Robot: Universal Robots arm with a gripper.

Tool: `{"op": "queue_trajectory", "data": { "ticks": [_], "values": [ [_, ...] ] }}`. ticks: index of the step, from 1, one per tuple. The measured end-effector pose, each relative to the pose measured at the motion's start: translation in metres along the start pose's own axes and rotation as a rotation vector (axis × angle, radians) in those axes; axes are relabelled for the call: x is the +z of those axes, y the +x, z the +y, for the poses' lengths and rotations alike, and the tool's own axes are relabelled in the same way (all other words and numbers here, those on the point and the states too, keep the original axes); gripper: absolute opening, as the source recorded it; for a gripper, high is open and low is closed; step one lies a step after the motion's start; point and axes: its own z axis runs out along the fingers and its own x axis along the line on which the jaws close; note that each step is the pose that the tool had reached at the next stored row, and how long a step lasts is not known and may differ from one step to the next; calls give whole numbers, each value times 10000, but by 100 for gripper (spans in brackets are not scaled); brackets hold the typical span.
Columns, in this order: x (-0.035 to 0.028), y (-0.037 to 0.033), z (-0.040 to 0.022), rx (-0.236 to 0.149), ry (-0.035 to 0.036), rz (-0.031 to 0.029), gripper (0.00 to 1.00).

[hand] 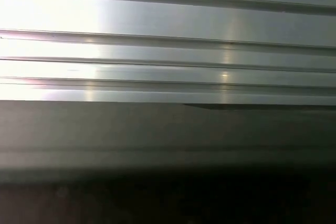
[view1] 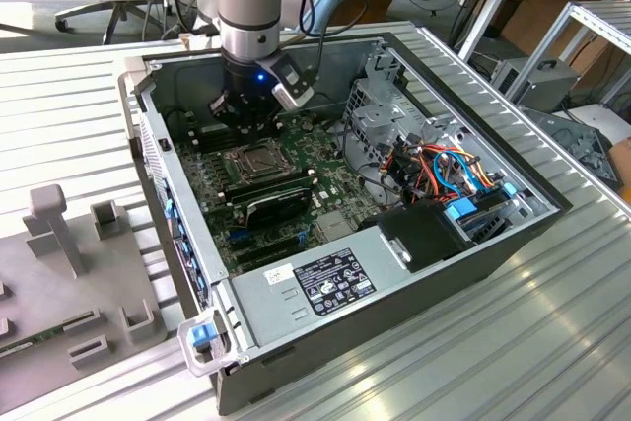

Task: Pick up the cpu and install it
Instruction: 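Install the first cpu locking lever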

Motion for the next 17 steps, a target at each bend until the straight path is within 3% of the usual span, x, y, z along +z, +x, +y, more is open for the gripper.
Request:
{"op": "queue_trajectory", "data": {
  "ticks": [17],
  "values": [
    [22, -89, 9, 0, 26, -1, 11]
  ]
}}
